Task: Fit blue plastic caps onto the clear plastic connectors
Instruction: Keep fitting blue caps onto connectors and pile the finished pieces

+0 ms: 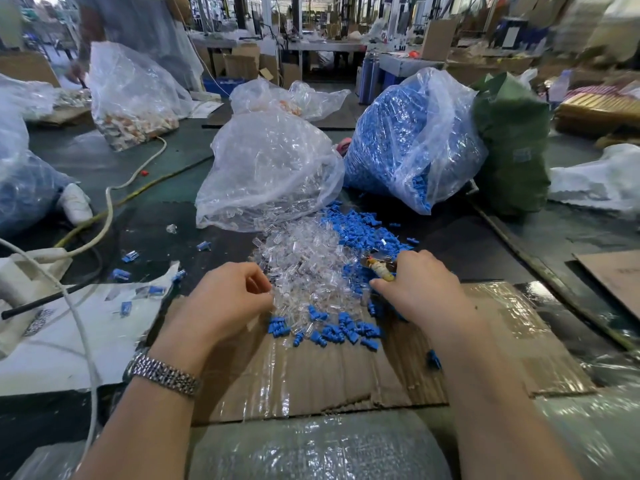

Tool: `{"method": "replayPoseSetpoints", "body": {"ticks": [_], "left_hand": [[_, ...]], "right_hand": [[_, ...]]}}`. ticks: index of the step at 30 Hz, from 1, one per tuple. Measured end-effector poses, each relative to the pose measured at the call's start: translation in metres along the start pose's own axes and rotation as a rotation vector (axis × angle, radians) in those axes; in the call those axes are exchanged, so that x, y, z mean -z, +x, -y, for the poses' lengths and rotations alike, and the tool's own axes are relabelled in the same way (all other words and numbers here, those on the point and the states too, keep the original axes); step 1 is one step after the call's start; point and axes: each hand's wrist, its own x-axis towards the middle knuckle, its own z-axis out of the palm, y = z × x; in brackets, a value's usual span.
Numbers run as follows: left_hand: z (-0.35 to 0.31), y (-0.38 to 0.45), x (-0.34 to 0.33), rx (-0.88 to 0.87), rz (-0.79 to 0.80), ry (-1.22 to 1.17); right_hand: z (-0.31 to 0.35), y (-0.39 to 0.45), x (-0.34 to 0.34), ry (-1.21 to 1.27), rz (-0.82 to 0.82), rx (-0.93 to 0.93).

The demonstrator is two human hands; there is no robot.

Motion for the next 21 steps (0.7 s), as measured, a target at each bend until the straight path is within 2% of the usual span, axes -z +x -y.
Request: {"method": "replayPoseSetpoints", "body": {"ticks": [6, 11, 14, 16, 21], "left_hand": [[0.001, 0.001, -0.001, 0.008, -0.053, -0.031], [0.0, 0.0, 0.002, 0.031, -0.108, -0.179], [0.001, 0.002, 0.002, 0.039, -0.122, -0.28], [0.0, 0.003, 0.001, 0.047, -0.105, -0.401], [-0.004, 0.0, 0.003, 0.062, 0.058, -0.765]], "right_hand": [[0.001, -0.001, 0.0, 0.042, 0.036, 0.011], [0.001, -0.009, 0.011, 0.101, -0.077, 0.098], [0.001, -0.015, 0.011, 0.081, 0.025, 0.142], [0.005, -0.017, 0.007, 0.004, 0.046, 0.155], [0.012, -0.013, -0.004, -0.137, -0.066, 0.215]]}}
